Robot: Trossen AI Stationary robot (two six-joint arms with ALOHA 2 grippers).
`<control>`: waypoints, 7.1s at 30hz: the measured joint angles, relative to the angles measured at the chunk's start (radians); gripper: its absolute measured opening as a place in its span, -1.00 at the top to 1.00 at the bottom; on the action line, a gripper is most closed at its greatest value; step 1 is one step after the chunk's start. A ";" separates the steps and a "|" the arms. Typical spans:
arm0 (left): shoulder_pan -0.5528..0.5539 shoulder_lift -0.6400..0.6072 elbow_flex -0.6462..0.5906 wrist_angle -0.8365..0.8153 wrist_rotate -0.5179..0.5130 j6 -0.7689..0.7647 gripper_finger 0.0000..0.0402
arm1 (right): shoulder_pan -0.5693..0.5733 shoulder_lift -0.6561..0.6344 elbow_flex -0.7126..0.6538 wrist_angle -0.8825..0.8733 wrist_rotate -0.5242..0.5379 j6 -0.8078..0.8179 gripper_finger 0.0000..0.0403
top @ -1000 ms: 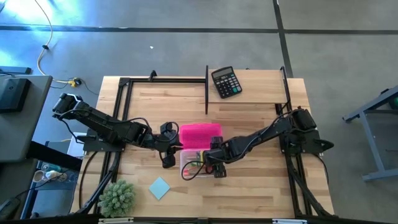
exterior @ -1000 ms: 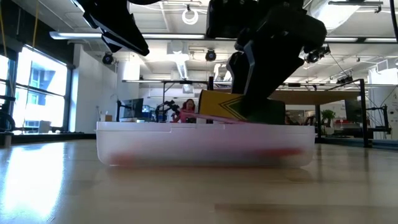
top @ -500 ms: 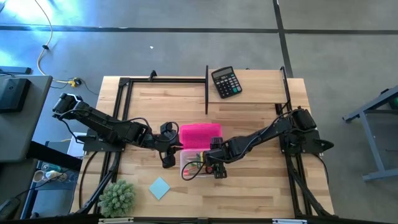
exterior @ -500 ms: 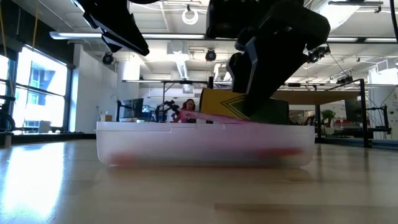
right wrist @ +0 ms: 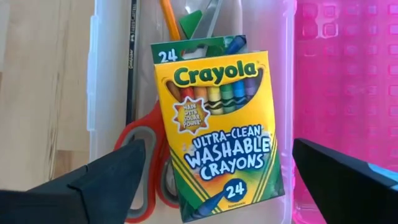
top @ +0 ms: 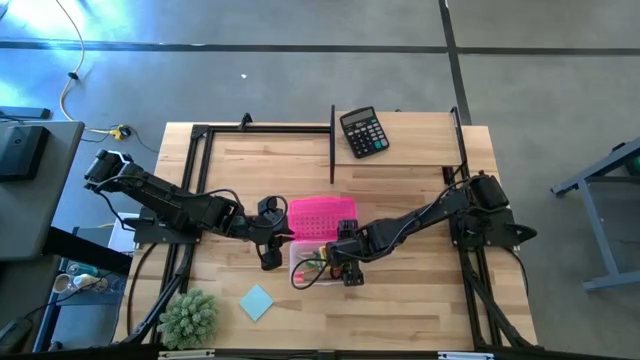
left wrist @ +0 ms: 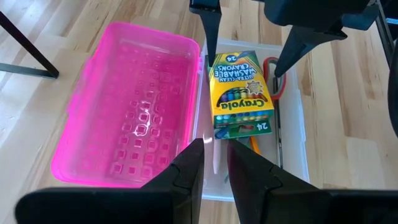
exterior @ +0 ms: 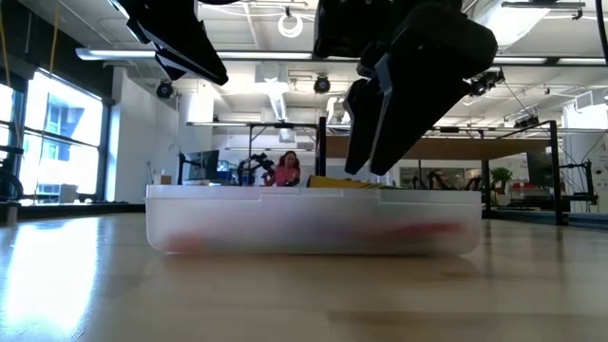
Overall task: Pack school essentials
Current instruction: Put the blue sticky notes into the supply box
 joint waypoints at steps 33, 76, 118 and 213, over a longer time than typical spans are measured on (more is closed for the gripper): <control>0.000 0.000 0.000 0.052 0.001 0.000 0.69 | -0.004 -0.223 0.001 -0.247 0.331 -0.096 -0.98; -0.002 0.000 0.000 0.069 0.093 -0.011 0.69 | 0.191 -1.183 -0.987 0.423 0.643 0.118 -0.98; -0.174 0.000 0.000 0.038 0.074 -0.243 0.69 | 0.191 -1.229 -0.998 0.288 0.659 0.236 -0.98; -0.499 0.196 0.005 -0.186 0.027 -1.193 -0.74 | 0.191 -1.227 -0.998 0.285 0.386 0.236 -0.98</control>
